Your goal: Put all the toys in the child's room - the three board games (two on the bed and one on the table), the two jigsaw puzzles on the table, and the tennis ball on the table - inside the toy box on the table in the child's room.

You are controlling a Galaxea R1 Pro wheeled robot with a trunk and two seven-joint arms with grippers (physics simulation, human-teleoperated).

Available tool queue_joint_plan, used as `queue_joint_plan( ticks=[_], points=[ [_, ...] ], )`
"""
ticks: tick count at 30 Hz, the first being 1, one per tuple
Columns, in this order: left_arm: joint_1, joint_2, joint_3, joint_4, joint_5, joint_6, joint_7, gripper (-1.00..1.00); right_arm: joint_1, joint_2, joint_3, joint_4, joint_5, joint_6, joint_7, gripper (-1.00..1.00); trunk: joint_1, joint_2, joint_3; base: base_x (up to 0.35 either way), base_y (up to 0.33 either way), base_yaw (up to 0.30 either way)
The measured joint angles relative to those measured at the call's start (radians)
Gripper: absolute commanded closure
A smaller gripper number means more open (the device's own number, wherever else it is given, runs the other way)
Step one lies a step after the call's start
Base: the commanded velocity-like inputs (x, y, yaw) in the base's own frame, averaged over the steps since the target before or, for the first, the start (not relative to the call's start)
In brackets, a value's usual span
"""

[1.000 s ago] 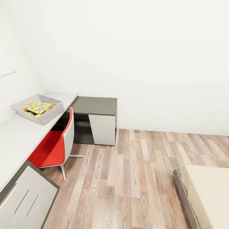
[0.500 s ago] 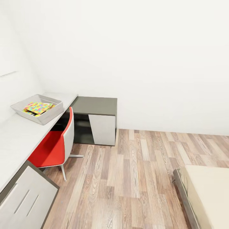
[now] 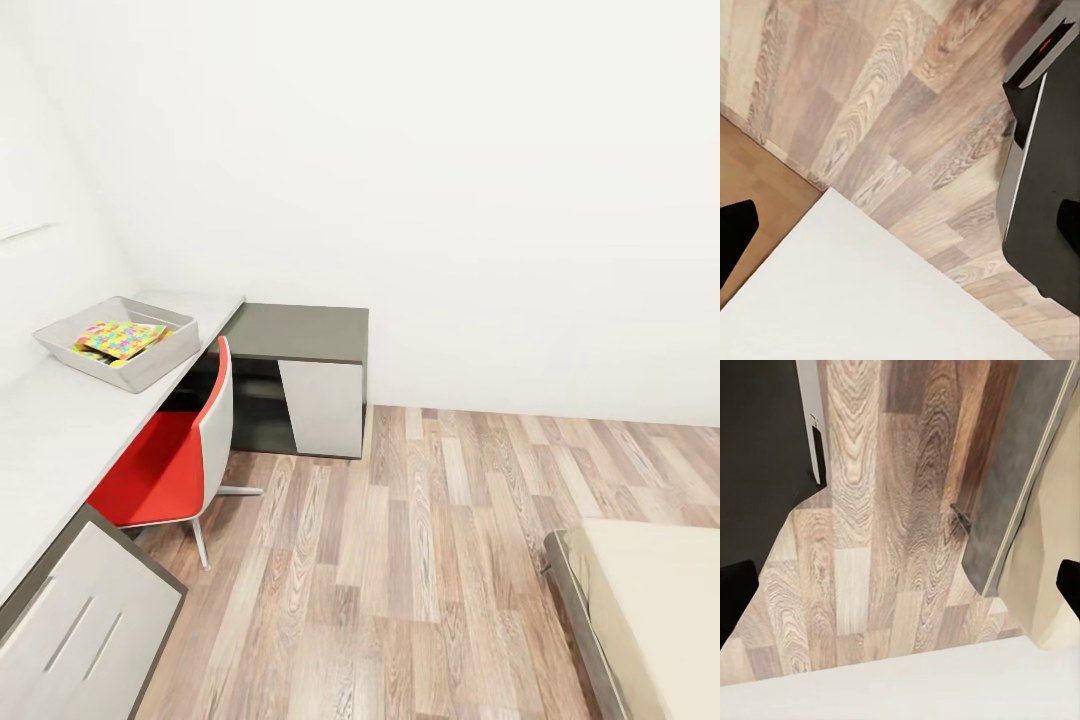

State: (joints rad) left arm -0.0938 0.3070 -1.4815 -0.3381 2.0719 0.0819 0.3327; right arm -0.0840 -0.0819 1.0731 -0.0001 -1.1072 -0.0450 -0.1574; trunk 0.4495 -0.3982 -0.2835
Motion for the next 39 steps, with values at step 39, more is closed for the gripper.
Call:
queue_joint_plan(
  ticks=[39],
  points=[
    [0.144,-0.28,1.506,0.297,-1.98,-0.003,-0.079,-1.0,0.0,0.001,0.0,0.0,0.0,0.0,0.0,-1.0,0.0,0.0,0.0,0.0,0.0,0.0]
  ],
)
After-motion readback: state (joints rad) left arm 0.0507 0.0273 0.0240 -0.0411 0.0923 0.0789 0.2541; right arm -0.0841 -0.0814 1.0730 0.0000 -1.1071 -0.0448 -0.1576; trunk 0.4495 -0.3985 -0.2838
